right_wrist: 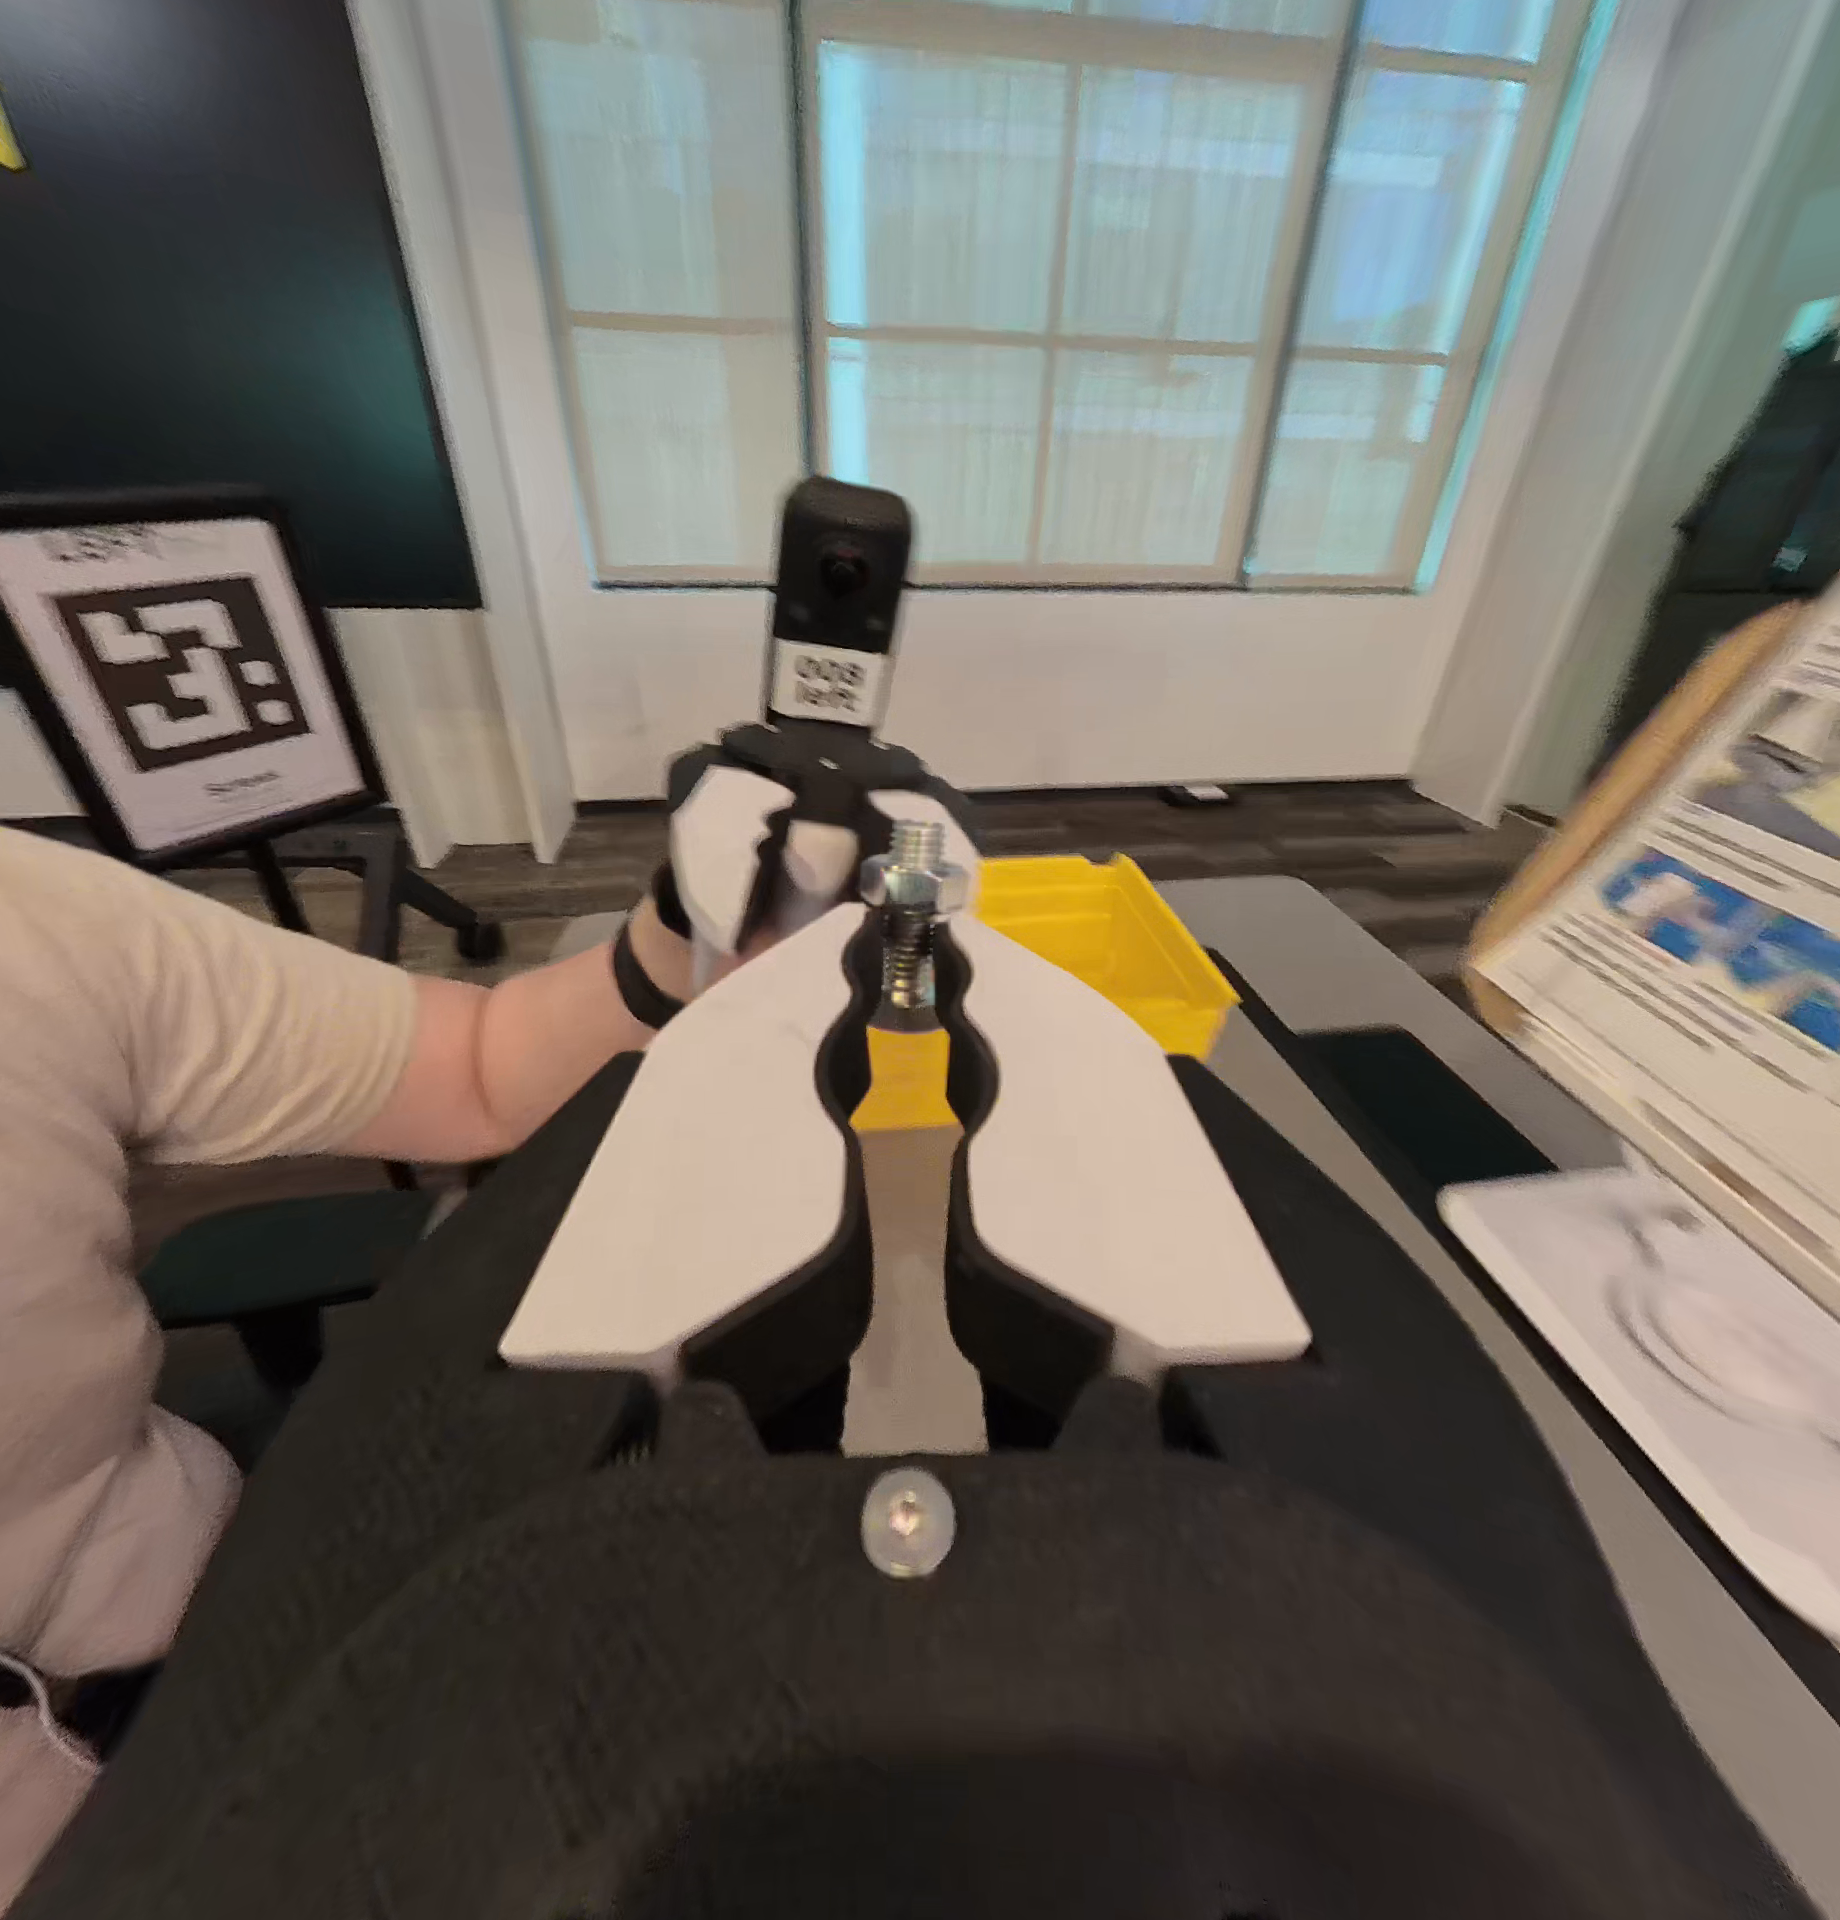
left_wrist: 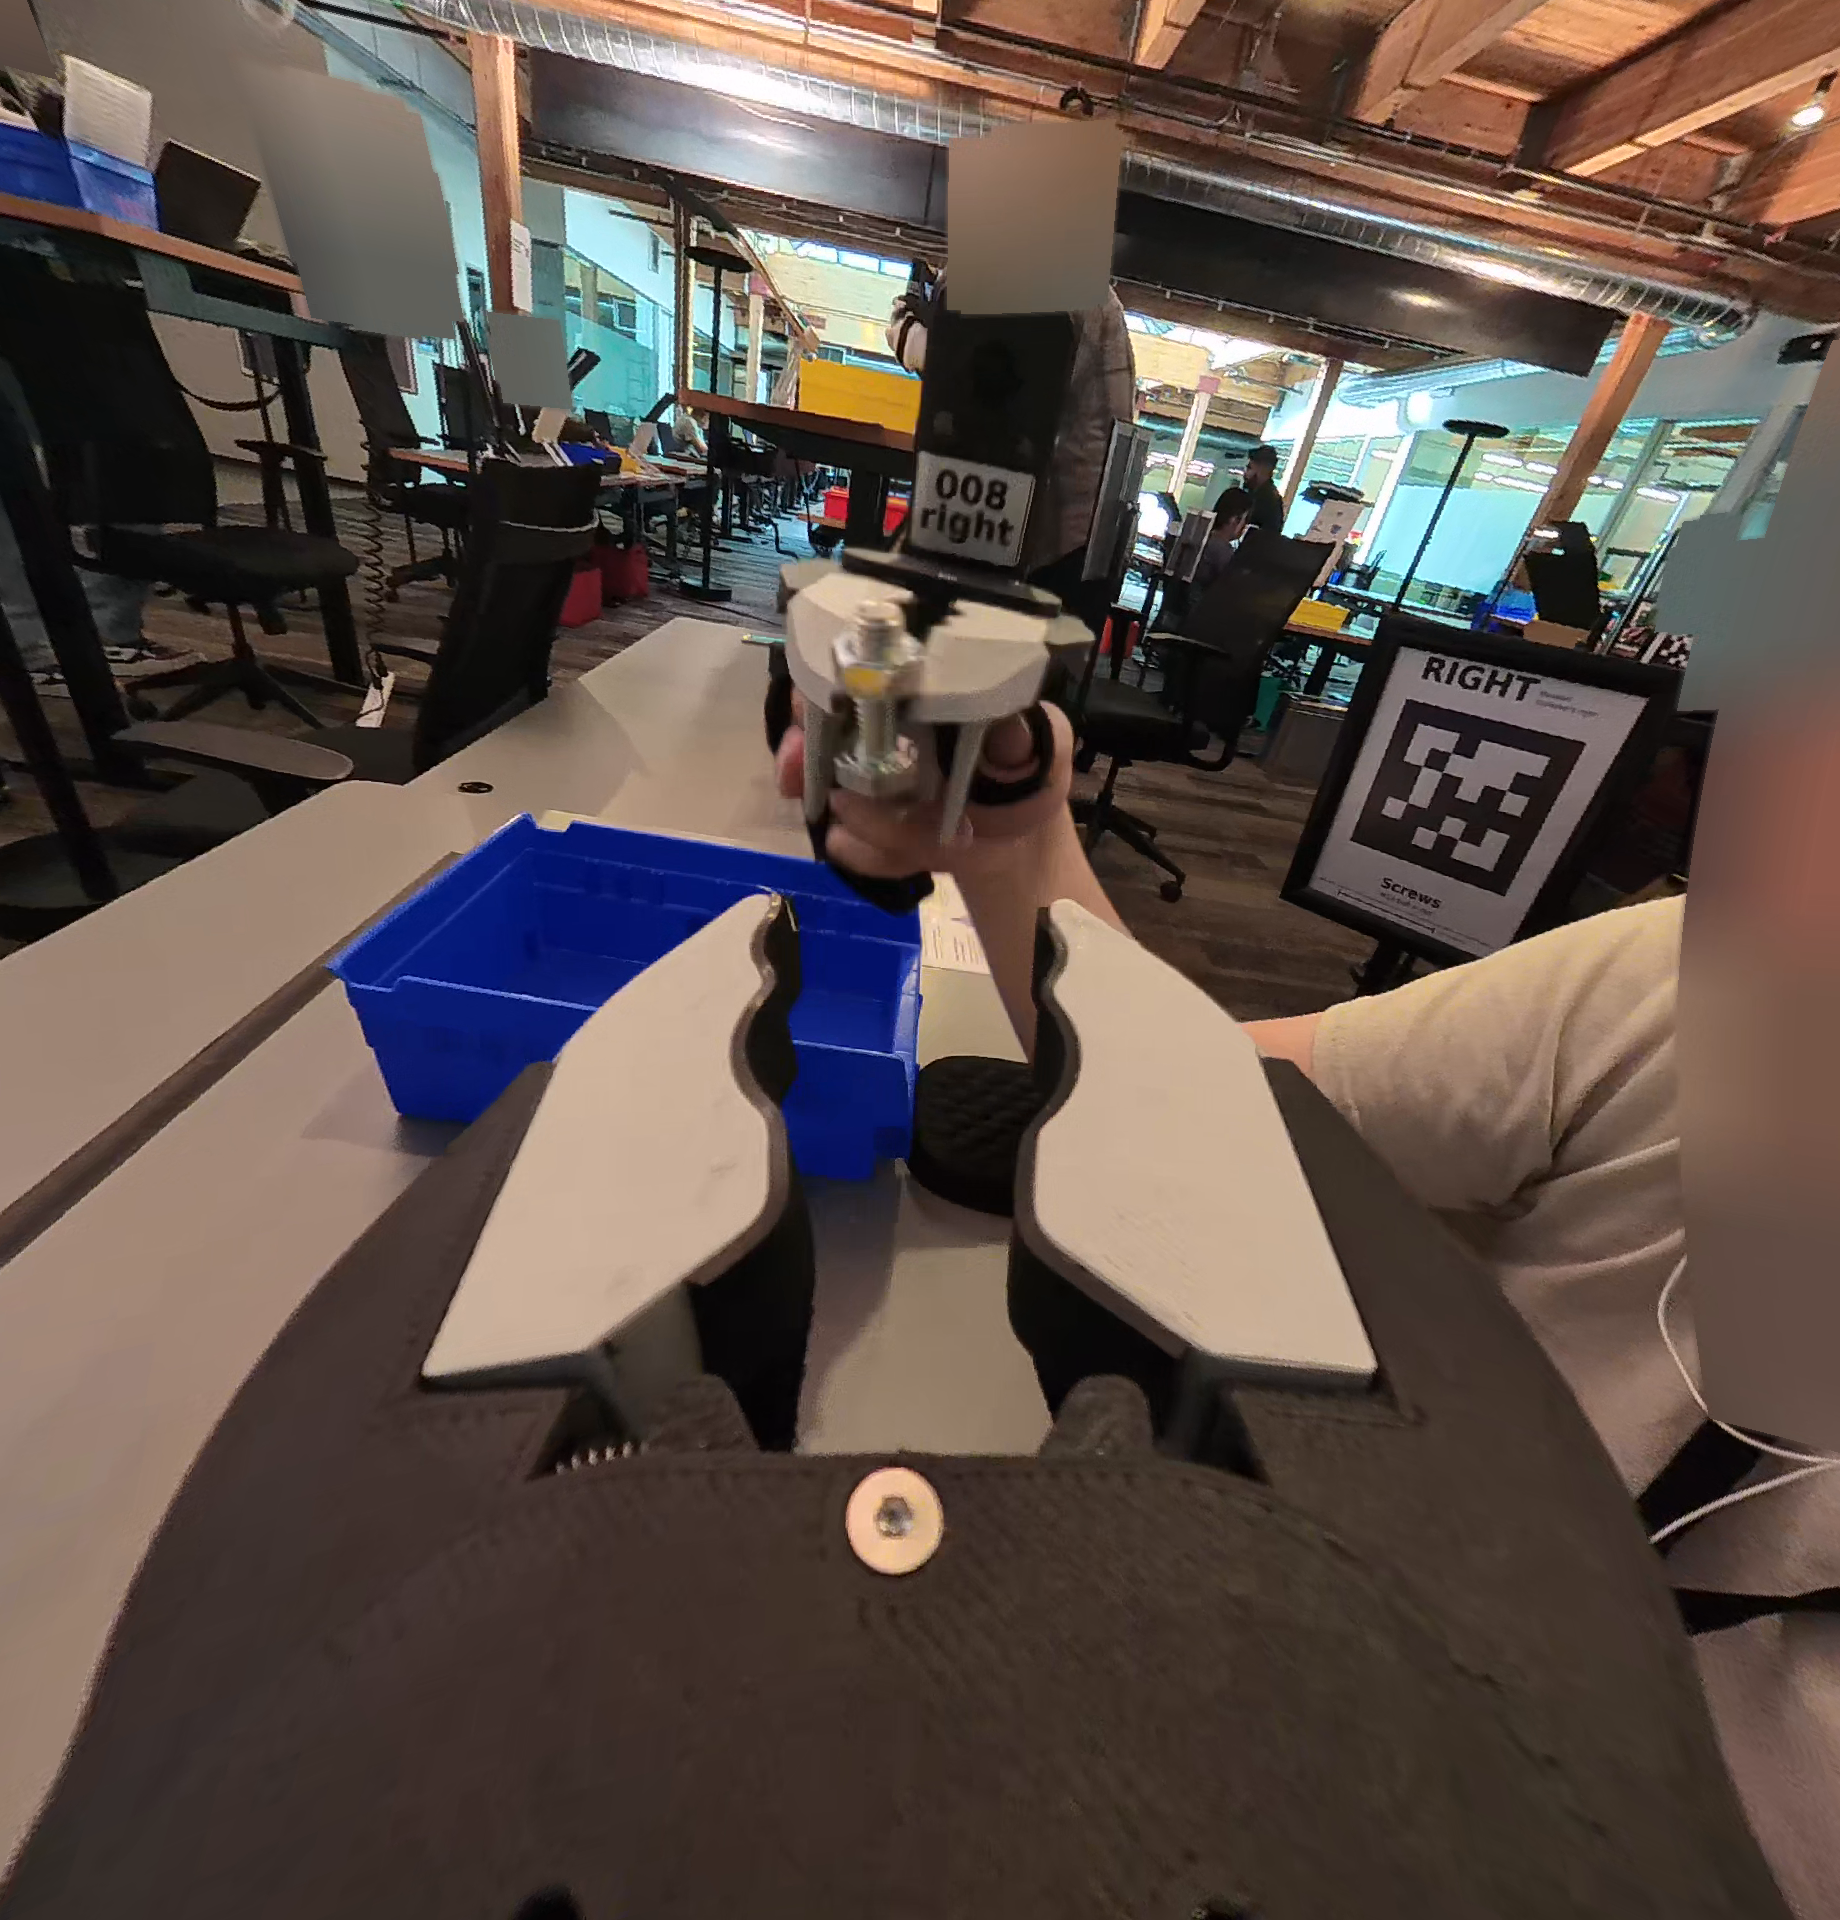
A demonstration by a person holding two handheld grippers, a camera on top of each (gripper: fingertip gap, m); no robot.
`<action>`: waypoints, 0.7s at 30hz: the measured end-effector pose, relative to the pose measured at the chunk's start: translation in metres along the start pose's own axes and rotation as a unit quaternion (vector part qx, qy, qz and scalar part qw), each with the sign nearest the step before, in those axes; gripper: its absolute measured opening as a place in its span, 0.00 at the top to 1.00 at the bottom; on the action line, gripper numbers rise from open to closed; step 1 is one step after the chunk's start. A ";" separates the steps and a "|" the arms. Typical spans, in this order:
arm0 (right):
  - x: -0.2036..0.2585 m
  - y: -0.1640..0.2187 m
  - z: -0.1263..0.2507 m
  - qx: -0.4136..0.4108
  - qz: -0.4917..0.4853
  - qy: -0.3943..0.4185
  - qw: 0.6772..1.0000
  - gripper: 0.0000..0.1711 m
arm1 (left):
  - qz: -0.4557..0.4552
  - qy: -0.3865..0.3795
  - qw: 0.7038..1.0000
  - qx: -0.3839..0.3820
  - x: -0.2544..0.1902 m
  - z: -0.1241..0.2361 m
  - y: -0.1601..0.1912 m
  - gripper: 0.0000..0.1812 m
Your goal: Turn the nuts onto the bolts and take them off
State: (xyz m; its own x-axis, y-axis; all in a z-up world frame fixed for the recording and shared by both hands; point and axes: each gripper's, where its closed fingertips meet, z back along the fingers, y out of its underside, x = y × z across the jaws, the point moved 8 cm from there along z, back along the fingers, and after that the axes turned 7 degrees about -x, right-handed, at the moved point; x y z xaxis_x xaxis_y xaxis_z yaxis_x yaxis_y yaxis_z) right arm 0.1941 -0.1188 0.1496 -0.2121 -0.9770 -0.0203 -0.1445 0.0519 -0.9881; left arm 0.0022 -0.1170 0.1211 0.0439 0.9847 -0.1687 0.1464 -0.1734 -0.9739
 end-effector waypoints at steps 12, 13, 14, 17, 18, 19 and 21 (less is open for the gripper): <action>-0.107 0.081 0.181 0.333 -0.167 0.424 0.825 0.94 | -0.004 -0.003 1.000 0.030 0.000 -0.001 0.004 0.78; -0.115 0.096 0.192 0.353 -0.197 0.437 0.804 0.94 | -0.003 -0.004 1.000 0.031 0.000 -0.002 0.004 0.78; -0.121 0.111 0.200 0.372 -0.223 0.445 0.784 0.94 | -0.004 -0.003 1.000 0.031 0.000 -0.002 0.004 0.78; -0.137 0.155 0.219 0.418 -0.290 0.454 0.732 0.94 | -0.006 -0.003 0.999 0.034 -0.001 -0.002 0.004 0.78; -0.140 0.166 0.223 0.430 -0.307 0.453 0.718 0.94 | -0.006 -0.003 0.999 0.035 -0.001 -0.002 0.004 0.78; -0.142 0.176 0.225 0.437 -0.322 0.451 0.709 0.94 | -0.006 -0.002 0.999 0.036 -0.001 -0.002 0.004 0.78; -0.145 0.188 0.226 0.447 -0.339 0.447 0.697 0.94 | -0.006 -0.004 0.999 0.036 -0.001 -0.001 0.003 0.78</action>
State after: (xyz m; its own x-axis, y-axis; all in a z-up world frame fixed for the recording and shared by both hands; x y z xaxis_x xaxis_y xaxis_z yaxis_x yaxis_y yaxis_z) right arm 0.4161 -0.0145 -0.0677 -0.9630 -0.1749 0.2049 0.0712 -0.8988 -0.4326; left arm 0.0041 -0.1185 0.1183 0.0350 0.9868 -0.1581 0.0760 -0.1604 -0.9841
